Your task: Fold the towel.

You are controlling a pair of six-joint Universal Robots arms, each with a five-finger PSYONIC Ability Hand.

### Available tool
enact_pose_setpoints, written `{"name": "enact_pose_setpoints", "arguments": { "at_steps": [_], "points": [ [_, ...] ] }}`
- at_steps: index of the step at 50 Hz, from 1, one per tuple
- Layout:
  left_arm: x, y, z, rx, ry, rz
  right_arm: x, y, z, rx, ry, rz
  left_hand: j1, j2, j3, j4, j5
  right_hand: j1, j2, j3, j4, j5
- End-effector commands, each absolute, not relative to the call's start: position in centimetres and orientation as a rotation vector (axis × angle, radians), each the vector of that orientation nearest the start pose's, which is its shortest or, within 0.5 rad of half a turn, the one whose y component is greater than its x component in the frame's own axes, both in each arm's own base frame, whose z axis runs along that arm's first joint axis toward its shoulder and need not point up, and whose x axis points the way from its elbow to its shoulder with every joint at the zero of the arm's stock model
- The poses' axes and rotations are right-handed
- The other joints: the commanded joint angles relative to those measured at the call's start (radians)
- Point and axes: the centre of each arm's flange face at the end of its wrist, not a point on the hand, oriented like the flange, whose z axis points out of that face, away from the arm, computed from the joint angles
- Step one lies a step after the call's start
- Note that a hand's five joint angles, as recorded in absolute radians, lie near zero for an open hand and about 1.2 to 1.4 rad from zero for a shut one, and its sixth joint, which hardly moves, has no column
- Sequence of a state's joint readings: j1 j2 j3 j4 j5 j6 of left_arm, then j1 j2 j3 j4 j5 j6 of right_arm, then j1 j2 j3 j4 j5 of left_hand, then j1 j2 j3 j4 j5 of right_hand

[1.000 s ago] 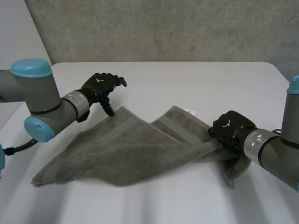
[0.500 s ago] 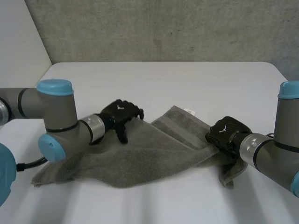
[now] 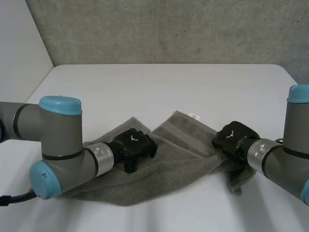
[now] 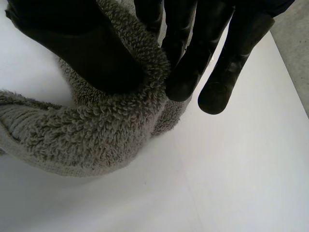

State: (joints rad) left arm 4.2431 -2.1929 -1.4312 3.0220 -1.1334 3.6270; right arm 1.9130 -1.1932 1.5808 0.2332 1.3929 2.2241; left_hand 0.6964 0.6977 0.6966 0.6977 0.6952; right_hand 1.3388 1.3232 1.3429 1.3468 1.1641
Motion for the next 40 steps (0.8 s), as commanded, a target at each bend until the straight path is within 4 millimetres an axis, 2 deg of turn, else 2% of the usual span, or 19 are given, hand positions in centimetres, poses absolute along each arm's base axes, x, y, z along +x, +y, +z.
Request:
{"name": "enact_pose_setpoints", "arguments": {
  "at_steps": [1, 7, 11, 15, 18, 19, 20, 22, 23, 25, 26, 27, 28, 30, 31, 33, 35, 39, 40],
  "points": [
    [-31.3, -21.9, 12.9, 1.775, 2.597, -1.560, 24.3, -24.3, 17.4, -1.807, 2.251, -1.486, 0.042, 0.041, 0.042, 0.041, -0.131, 0.058, 0.073, 0.053, 0.049, 0.058],
    [-31.3, -22.0, 12.5, 1.762, 2.598, -1.548, 24.3, -24.3, 17.4, -1.807, 2.251, -1.486, 0.263, 0.262, 0.263, 0.262, 0.089, 0.058, 0.073, 0.053, 0.049, 0.058],
    [-31.2, -22.7, 12.8, 1.720, 2.569, -1.574, 24.3, -24.3, 17.5, -1.806, 2.249, -1.491, 0.658, 0.657, 0.658, 0.657, 0.484, 0.058, 0.073, 0.053, 0.049, 0.058],
    [-31.5, -24.0, 13.8, 1.650, 2.489, -1.670, 24.4, -24.4, 17.7, -1.806, 2.245, -1.505, 0.700, 0.699, 0.700, 0.699, 0.527, 0.058, 0.073, 0.053, 0.049, 0.058],
    [-31.9, -26.1, 15.3, 1.554, 2.356, -1.820, 24.6, -24.9, 18.3, -1.798, 2.222, -1.567, 0.700, 0.699, 0.700, 0.699, 0.527, 0.058, 0.073, 0.053, 0.049, 0.058],
    [-32.1, -27.5, 16.3, 1.492, 2.275, -1.910, 24.9, -25.6, 19.0, -1.771, 2.193, -1.652, 0.700, 0.699, 0.700, 0.699, 0.527, 0.058, 0.073, 0.053, 0.049, 0.058],
    [-32.1, -27.5, 16.3, 1.491, 2.274, -1.911, 25.0, -25.6, 19.0, -1.771, 2.193, -1.653, 0.700, 0.699, 0.700, 0.699, 0.527, 0.058, 0.073, 0.053, 0.049, 0.058],
    [-32.8, -30.3, 19.3, 1.349, 2.070, -2.126, 26.3, -27.5, 21.4, -1.697, 2.045, -1.969, 0.700, 0.699, 0.700, 0.699, 0.527, 0.058, 0.073, 0.053, 0.049, 0.058],
    [-32.8, -30.3, 19.3, 1.349, 2.069, -2.127, 26.3, -27.5, 21.4, -1.696, 2.044, -1.971, 0.700, 0.699, 0.700, 0.699, 0.527, 0.058, 0.073, 0.053, 0.049, 0.058],
    [-32.7, -33.6, 23.4, 1.117, 1.838, -2.350, 27.4, -30.1, 25.4, -1.486, 1.801, -2.412, 0.700, 0.699, 0.700, 0.699, 0.527, 0.058, 0.073, 0.053, 0.049, 0.058],
    [-32.7, -33.6, 23.4, 1.116, 1.837, -2.351, 27.4, -30.1, 25.4, -1.485, 1.800, -2.414, 0.700, 0.699, 0.700, 0.699, 0.527, 0.058, 0.073, 0.053, 0.049, 0.058],
    [-32.1, -35.2, 25.8, 0.968, 1.715, -2.452, 27.6, -31.3, 27.5, -1.338, 1.661, -2.612, 0.700, 0.699, 0.700, 0.699, 0.527, 0.058, 0.073, 0.053, 0.049, 0.058],
    [-32.1, -35.2, 25.9, 0.967, 1.714, -2.453, 27.6, -31.3, 27.5, -1.337, 1.659, -2.613, 0.700, 0.699, 0.700, 0.699, 0.527, 0.058, 0.073, 0.053, 0.049, 0.058],
    [-31.3, -36.7, 30.4, 0.698, 1.488, -2.640, 27.8, -32.4, 30.9, -1.075, 1.409, -2.848, 0.700, 0.699, 0.700, 0.699, 0.527, 0.058, 0.073, 0.053, 0.049, 0.058],
    [-31.3, -36.7, 30.5, 0.696, 1.486, -2.640, 27.9, -32.5, 30.9, -1.074, 1.408, -2.849, 0.700, 0.699, 0.700, 0.699, 0.527, 0.058, 0.073, 0.053, 0.049, 0.058],
    [-30.5, -36.7, 34.0, 0.516, 1.347, -2.786, 28.4, -32.4, 32.4, -0.995, 1.316, -2.855, 0.700, 0.699, 0.700, 0.699, 0.527, 0.058, 0.073, 0.053, 0.049, 0.058],
    [-30.3, -36.3, 34.7, 0.484, 1.339, -2.824, 28.6, -32.3, 32.9, -0.989, 1.314, -2.828, 0.700, 0.699, 0.700, 0.699, 0.527, 0.058, 0.073, 0.053, 0.049, 0.058],
    [-29.9, -35.8, 33.8, 0.488, 1.425, -2.819, 29.2, -31.8, 32.8, -1.027, 1.364, -2.743, 0.700, 0.699, 0.700, 0.699, 0.527, 0.058, 0.073, 0.053, 0.049, 0.058],
    [-29.8, -35.4, 32.5, 0.510, 1.495, -2.787, 29.2, -31.6, 32.4, -1.056, 1.402, -2.696, 0.700, 0.699, 0.700, 0.699, 0.527, 0.058, 0.073, 0.053, 0.049, 0.058]
  ]
}}
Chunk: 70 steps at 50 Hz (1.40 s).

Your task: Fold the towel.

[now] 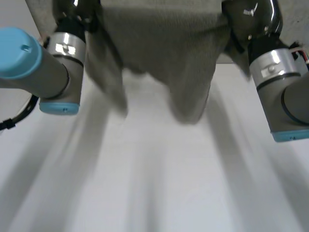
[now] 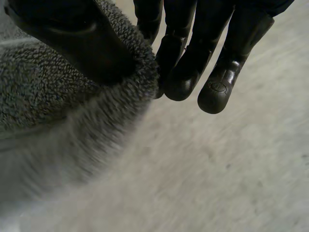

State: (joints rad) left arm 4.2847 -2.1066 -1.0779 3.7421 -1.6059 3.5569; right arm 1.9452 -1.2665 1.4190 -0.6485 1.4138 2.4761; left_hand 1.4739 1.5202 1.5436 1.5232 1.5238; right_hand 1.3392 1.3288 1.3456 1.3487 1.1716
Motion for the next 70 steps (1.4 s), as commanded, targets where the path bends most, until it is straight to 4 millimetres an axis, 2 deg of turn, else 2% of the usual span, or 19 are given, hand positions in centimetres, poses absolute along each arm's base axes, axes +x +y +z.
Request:
{"name": "enact_pose_setpoints", "arguments": {
  "at_steps": [1, 2, 4, 7, 9, 12, 18, 20, 21, 23, 26, 28, 33, 39, 43, 45, 47, 56, 70],
  "points": [
    [-29.8, -34.9, 31.0, 0.541, 1.562, -2.746, 29.4, -31.4, 31.5, -1.106, 1.444, -2.628, -0.078, -0.124, -0.147, -0.127, -0.302, 0.057, 0.067, 0.051, 0.048, 0.050],
    [-29.8, -34.9, 31.0, 0.541, 1.563, -2.746, 29.4, -31.4, 31.5, -1.106, 1.445, -2.627, -0.078, -0.124, -0.147, -0.127, -0.302, 0.057, 0.067, 0.051, 0.048, 0.050],
    [-29.3, -33.5, 27.6, 0.614, 1.710, -2.634, 29.8, -30.6, 29.5, -1.228, 1.513, -2.459, -0.078, -0.124, -0.147, -0.127, -0.302, 0.057, 0.067, 0.051, 0.048, 0.050],
    [-28.9, -32.5, 25.8, 0.650, 1.792, -2.568, 30.0, -30.2, 28.3, -1.292, 1.558, -2.357, -0.078, -0.124, -0.147, -0.127, -0.302, 0.057, 0.067, 0.051, 0.048, 0.050],
    [-28.0, -30.0, 21.9, 0.729, 1.959, -2.415, 30.1, -29.1, 25.3, -1.413, 1.678, -2.126, -0.078, -0.124, -0.147, -0.127, -0.302, 0.057, 0.067, 0.051, 0.048, 0.050],
    [-27.0, -27.4, 18.1, 0.799, 2.096, -2.264, 29.8, -28.1, 22.5, -1.560, 1.798, -1.937, -0.078, -0.124, -0.147, -0.127, -0.302, 0.057, 0.067, 0.051, 0.048, 0.050],
    [-25.6, -24.5, 14.5, 0.901, 2.204, -2.064, 29.3, -26.5, 19.3, -1.833, 1.866, -1.729, -0.127, -0.173, -0.197, -0.176, -0.352, 0.057, 0.067, 0.051, 0.048, 0.050],
    [-25.0, -23.1, 13.2, 0.977, 2.226, -1.953, 29.2, -25.7, 18.1, -1.912, 1.891, -1.662, -0.431, -0.477, -0.500, -0.480, -0.655, 0.057, 0.067, 0.051, 0.048, 0.050],
    [-25.0, -23.1, 13.2, 0.977, 2.226, -1.952, 29.2, -25.7, 18.1, -1.912, 1.891, -1.662, -0.433, -0.479, -0.502, -0.482, -0.657, 0.057, 0.067, 0.051, 0.048, 0.050],
    [-24.6, -21.8, 13.1, 1.040, 2.245, -1.865, 28.8, -25.6, 17.7, -1.918, 1.942, -1.648, -0.766, -0.812, -0.835, -0.815, -0.990, 0.057, 0.067, 0.051, 0.048, 0.050],
    [-24.5, -21.3, 13.7, 1.061, 2.251, -1.845, 28.7, -25.6, 17.6, -1.919, 1.956, -1.648, -0.885, -0.931, -0.954, -0.934, -1.109, 0.057, 0.067, 0.051, 0.048, 0.050],
    [-24.5, -20.4, 15.1, 1.096, 2.266, -1.822, 28.7, -25.7, 17.7, -1.918, 1.963, -1.654, -1.077, -1.124, -1.147, -1.127, -1.302, 0.057, 0.067, 0.051, 0.048, 0.050],
    [-25.1, -19.5, 18.9, 1.106, 2.196, -1.931, 28.7, -25.7, 17.8, -1.919, 1.965, -1.662, -1.178, -1.224, -1.248, -1.227, -1.402, 0.057, 0.067, 0.051, 0.048, 0.050],
    [-26.2, -21.1, 22.4, 1.063, 2.068, -2.120, 28.2, -26.2, 17.6, -1.913, 2.036, -1.688, -1.205, -1.251, -1.274, -1.254, -1.429, 0.057, 0.067, 0.051, 0.048, 0.050],
    [-27.1, -23.0, 22.9, 1.088, 2.044, -2.167, 27.9, -26.3, 17.2, -1.904, 2.075, -1.698, -1.193, -1.239, -1.263, -1.242, -1.417, 0.057, 0.067, 0.051, 0.048, 0.050],
    [-27.4, -24.4, 22.4, 1.105, 2.055, -2.161, 27.8, -26.2, 17.0, -1.904, 2.080, -1.696, -1.184, -1.230, -1.254, -1.233, -1.408, 0.057, 0.067, 0.051, 0.048, 0.050],
    [-27.3, -27.7, 21.0, 1.128, 2.107, -2.117, 27.6, -25.7, 16.5, -1.908, 2.082, -1.682, -1.146, -1.192, -1.216, -1.195, -1.370, 0.057, 0.067, 0.051, 0.048, 0.050],
    [-28.9, -33.1, 17.1, 1.290, 2.282, -1.986, 26.9, -24.7, 15.3, -1.916, 2.108, -1.621, -1.070, -1.116, -1.139, -1.119, -1.294, 0.057, 0.067, 0.051, 0.048, 0.050],
    [-30.0, -34.3, 13.1, 1.438, 2.410, -1.899, 26.8, -24.2, 14.6, -1.923, 2.076, -1.586, -0.929, -0.976, -0.999, -0.979, -1.154, 0.057, 0.067, 0.051, 0.048, 0.050]
  ]
}}
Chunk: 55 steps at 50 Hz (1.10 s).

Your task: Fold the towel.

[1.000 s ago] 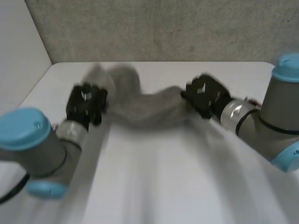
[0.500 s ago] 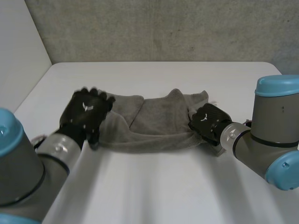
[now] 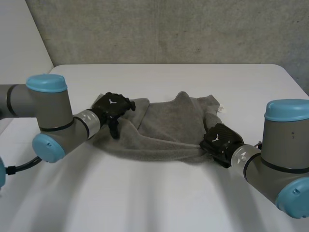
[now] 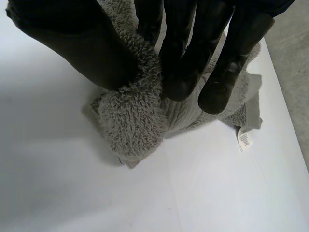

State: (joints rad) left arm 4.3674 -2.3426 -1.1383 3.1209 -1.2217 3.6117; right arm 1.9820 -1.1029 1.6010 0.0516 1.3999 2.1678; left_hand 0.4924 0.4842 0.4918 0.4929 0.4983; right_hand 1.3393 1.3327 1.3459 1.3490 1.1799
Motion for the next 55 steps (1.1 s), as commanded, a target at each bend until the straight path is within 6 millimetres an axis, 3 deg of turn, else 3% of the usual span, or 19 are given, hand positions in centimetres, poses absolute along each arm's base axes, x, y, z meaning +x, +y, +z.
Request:
{"name": "enact_pose_setpoints", "arguments": {
  "at_steps": [1, 9, 15, 17, 23, 27, 28, 30, 31, 33, 35, 36, 38, 39, 41, 47, 52, 54, 55],
  "points": [
    [-30.0, -34.3, 13.1, 1.438, 2.410, -1.899, 26.8, -24.2, 14.6, -1.923, 2.075, -1.586, 0.053, 0.061, 0.053, 0.052, -0.128, 0.057, 0.064, 0.050, 0.047, 0.042],
    [-30.2, -34.6, 12.4, 1.448, 2.418, -1.895, 26.8, -24.2, 14.6, -1.923, 2.075, -1.586, 0.206, 0.214, 0.206, 0.205, 0.025, 0.057, 0.064, 0.050, 0.047, 0.042],
    [-30.0, -34.7, 12.2, 1.446, 2.399, -1.878, 26.8, -24.2, 14.6, -1.923, 2.075, -1.586, 0.528, 0.537, 0.529, 0.528, 0.348, 0.057, 0.064, 0.050, 0.047, 0.042],
    [-29.8, -34.6, 12.4, 1.456, 2.343, -1.859, 26.8, -24.3, 14.7, -1.922, 2.074, -1.595, 0.701, 0.709, 0.701, 0.700, 0.520, 0.057, 0.064, 0.050, 0.047, 0.042],
    [-28.9, -34.4, 13.8, 1.404, 2.251, -1.827, 26.9, -24.8, 15.8, -1.900, 2.068, -1.664, 0.884, 0.892, 0.884, 0.883, 0.703, 0.057, 0.064, 0.050, 0.047, 0.042],
    [-28.2, -34.3, 17.5, 1.287, 2.132, -1.916, 27.2, -25.7, 19.8, -1.810, 1.989, -1.919, 0.904, 0.912, 0.904, 0.903, 0.723, 0.057, 0.064, 0.050, 0.047, 0.042],
    [-28.2, -34.3, 17.5, 1.287, 2.132, -1.916, 27.2, -25.7, 19.8, -1.810, 1.989, -1.920, 0.904, 0.912, 0.904, 0.903, 0.723, 0.057, 0.064, 0.050, 0.047, 0.042],
    [-27.7, -33.6, 20.9, 1.217, 2.035, -2.016, 27.3, -26.2, 23.9, -1.676, 1.924, -2.099, 0.904, 0.912, 0.904, 0.903, 0.723, 0.057, 0.064, 0.050, 0.047, 0.042],
    [-27.7, -33.6, 20.9, 1.216, 2.034, -2.017, 27.3, -26.2, 23.9, -1.675, 1.924, -2.099, 0.904, 0.912, 0.904, 0.903, 0.723, 0.057, 0.064, 0.050, 0.047, 0.042],
    [-27.5, -32.6, 24.4, 1.158, 1.930, -2.125, 27.3, -26.4, 28.5, -1.523, 1.836, -2.262, 0.904, 0.912, 0.904, 0.903, 0.723, 0.057, 0.064, 0.050, 0.047, 0.042],
    [-27.3, -31.9, 26.4, 1.116, 1.873, -2.191, 27.1, -26.2, 30.8, -1.459, 1.789, -2.331, 0.904, 0.912, 0.904, 0.903, 0.723, 0.057, 0.064, 0.050, 0.047, 0.042],
    [-27.3, -31.9, 26.5, 1.116, 1.872, -2.192, 27.1, -26.2, 30.8, -1.459, 1.789, -2.332, 0.904, 0.912, 0.904, 0.903, 0.723, 0.057, 0.064, 0.050, 0.047, 0.042],
    [-26.3, -30.3, 31.0, 0.979, 1.783, -2.342, 26.9, -25.1, 34.4, -1.416, 1.705, -2.391, 0.904, 0.912, 0.904, 0.903, 0.723, 0.057, 0.064, 0.050, 0.047, 0.042],
    [-26.3, -30.3, 31.0, 0.978, 1.782, -2.342, 26.9, -25.0, 34.4, -1.416, 1.704, -2.391, 0.904, 0.912, 0.904, 0.903, 0.723, 0.057, 0.064, 0.050, 0.047, 0.042],
    [-25.4, -28.8, 34.3, 0.837, 1.733, -2.489, 26.6, -23.8, 36.5, -1.437, 1.677, -2.354, 0.904, 0.912, 0.904, 0.903, 0.723, 0.057, 0.064, 0.050, 0.047, 0.042],
    [-24.1, -27.9, 35.6, 0.721, 1.744, -2.565, 26.2, -22.9, 36.9, -1.494, 1.746, -2.211, 0.904, 0.912, 0.904, 0.903, 0.723, 0.057, 0.064, 0.050, 0.047, 0.042],
    [-23.6, -28.2, 33.7, 0.742, 1.823, -2.498, 25.8, -23.8, 34.8, -1.562, 1.880, -2.011, 0.904, 0.912, 0.904, 0.903, 0.723, 0.057, 0.064, 0.050, 0.047, 0.042],
    [-23.9, -28.6, 31.1, 0.780, 1.914, -2.417, 26.4, -24.7, 32.6, -1.661, 1.899, -1.902, 0.904, 0.912, 0.904, 0.903, 0.723, 0.057, 0.064, 0.050, 0.047, 0.042],
    [-23.9, -28.6, 31.1, 0.780, 1.915, -2.417, 26.4, -24.7, 32.6, -1.661, 1.899, -1.901, 0.904, 0.912, 0.904, 0.903, 0.723, 0.057, 0.064, 0.050, 0.047, 0.042]
  ]
}}
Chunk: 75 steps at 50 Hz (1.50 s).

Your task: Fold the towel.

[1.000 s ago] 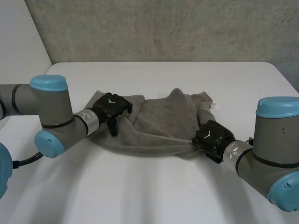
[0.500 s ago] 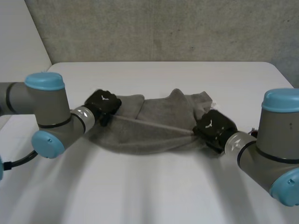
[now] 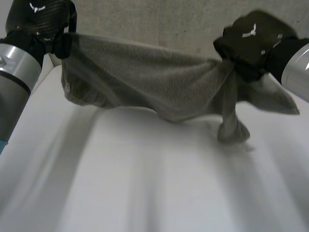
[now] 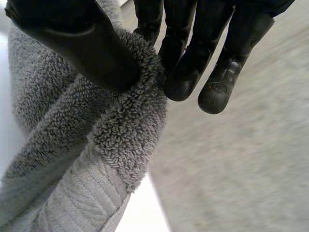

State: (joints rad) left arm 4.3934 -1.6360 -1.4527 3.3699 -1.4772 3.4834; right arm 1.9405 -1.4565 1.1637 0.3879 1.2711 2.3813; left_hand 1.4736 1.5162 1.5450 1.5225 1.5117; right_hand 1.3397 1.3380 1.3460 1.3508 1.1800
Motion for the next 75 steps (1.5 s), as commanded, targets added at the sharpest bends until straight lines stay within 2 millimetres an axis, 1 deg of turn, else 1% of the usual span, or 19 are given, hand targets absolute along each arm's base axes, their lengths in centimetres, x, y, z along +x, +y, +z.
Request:
{"name": "enact_pose_setpoints", "arguments": {
  "at_steps": [1, 7, 11, 14, 18, 19, 21, 25, 27, 32, 40, 43, 48, 53, 57, 59, 61, 64, 75],
  "points": [
    [-24.0, -29.2, 29.3, 0.805, 1.970, -2.355, 26.6, -25.2, 31.6, -1.716, 1.906, -1.872, -0.077, -0.120, -0.149, -0.126, -0.290, 0.057, 0.058, 0.050, 0.045, 0.042],
    [-25.0, -32.5, 23.6, 0.923, 2.032, -2.157, 28.4, -27.7, 27.8, -1.914, 1.885, -1.792, -0.077, -0.120, -0.149, -0.126, -0.290, 0.057, 0.058, 0.050, 0.045, 0.042],
    [-25.9, -34.8, 22.4, 0.979, 1.963, -2.120, 29.6, -29.5, 27.1, -1.951, 1.873, -1.865, -0.077, -0.120, -0.149, -0.126, -0.290, 0.057, 0.058, 0.050, 0.045, 0.042],
    [-26.2, -37.4, 23.3, 0.956, 1.850, -2.160, 31.2, -32.4, 27.8, -1.909, 1.787, -2.143, -0.077, -0.120, -0.149, -0.126, -0.290, 0.057, 0.058, 0.050, 0.045, 0.042],
    [-26.4, -40.4, 29.4, 0.701, 1.556, -2.488, 33.0, -35.6, 32.0, -1.616, 1.424, -2.763, -0.077, -0.120, -0.149, -0.126, -0.290, 0.057, 0.058, 0.050, 0.045, 0.042],
    [-26.4, -40.4, 29.4, 0.700, 1.555, -2.489, 33.0, -35.6, 32.1, -1.615, 1.423, -2.765, -0.077, -0.120, -0.149, -0.126, -0.290, 0.057, 0.058, 0.050, 0.045, 0.042],
    [-24.9, -40.9, 34.5, 0.429, 1.334, -2.751, 33.1, -35.8, 34.7, -1.397, 1.154, -3.055, -0.077, -0.120, -0.149, -0.126, -0.290, 0.057, 0.058, 0.050, 0.045, 0.042],
    [-22.6, -39.9, 39.1, 0.229, 1.205, -2.856, 32.5, -34.3, 37.2, -1.281, 1.006, -3.151, -0.077, -0.120, -0.149, -0.126, -0.290, 0.057, 0.058, 0.050, 0.045, 0.042],
    [-21.9, -39.5, 39.8, 0.200, 1.209, -2.860, 32.3, -33.4, 37.7, -1.281, 0.989, -3.120, -0.077, -0.120, -0.149, -0.126, -0.290, 0.057, 0.058, 0.050, 0.045, 0.042],
    [-22.1, -39.2, 37.2, 0.288, 1.395, -2.781, 31.9, -32.2, 35.7, -1.369, 1.181, -2.857, -0.077, -0.120, -0.149, -0.126, -0.290, 0.057, 0.058, 0.050, 0.045, 0.042],
    [-22.4, -36.8, 25.7, 0.563, 1.895, -2.488, 30.8, -29.0, 26.7, -1.713, 1.694, -2.165, -0.077, -0.120, -0.149, -0.126, -0.290, 0.057, 0.058, 0.050, 0.045, 0.042],
    [-22.2, -36.0, 24.0, 0.586, 1.960, -2.432, 30.6, -28.5, 24.9, -1.769, 1.734, -2.086, -0.077, -0.120, -0.149, -0.126, -0.290, 0.057, 0.058, 0.050, 0.045, 0.042],
    [-21.4, -33.0, 18.4, 0.709, 2.116, -2.188, 29.4, -26.1, 17.4, -1.944, 1.866, -1.747, -0.077, -0.120, -0.149, -0.126, -0.290, 0.057, 0.058, 0.050, 0.045, 0.042],
    [-20.9, -30.7, 16.7, 0.805, 2.125, -2.067, 28.6, -24.5, 13.3, -2.036, 1.933, -1.537, -0.077, -0.120, -0.149, -0.126, -0.290, 0.057, 0.058, 0.050, 0.045, 0.042],
    [-20.4, -29.8, 16.6, 0.824, 2.115, -2.037, 28.0, -24.1, 12.7, -2.038, 1.961, -1.498, -0.077, -0.120, -0.149, -0.126, -0.290, 0.025, 0.027, 0.019, 0.014, 0.010],
    [-20.1, -29.7, 16.9, 0.815, 2.110, -2.036, 27.8, -24.0, 13.0, -2.020, 1.972, -1.506, -0.077, -0.120, -0.149, -0.126, -0.290, -0.201, -0.199, -0.207, -0.212, -0.216],
    [-19.7, -29.4, 17.7, 0.793, 2.089, -2.054, 27.5, -23.8, 14.9, -1.980, 1.965, -1.579, -0.077, -0.120, -0.149, -0.126, -0.290, -0.736, -0.734, -0.742, -0.747, -0.750],
    [-19.5, -29.0, 18.6, 0.782, 2.064, -2.076, 27.0, -23.7, 17.1, -1.875, 1.980, -1.662, -0.077, -0.120, -0.149, -0.126, -0.290, -1.054, -1.052, -1.060, -1.065, -1.069],
    [-19.2, -27.6, 19.6, 0.770, 2.033, -2.105, 25.4, -23.0, 21.1, -1.419, 2.051, -1.728, -0.077, -0.120, -0.149, -0.126, -0.290, -1.134, -1.133, -1.141, -1.146, -1.149]
  ]
}}
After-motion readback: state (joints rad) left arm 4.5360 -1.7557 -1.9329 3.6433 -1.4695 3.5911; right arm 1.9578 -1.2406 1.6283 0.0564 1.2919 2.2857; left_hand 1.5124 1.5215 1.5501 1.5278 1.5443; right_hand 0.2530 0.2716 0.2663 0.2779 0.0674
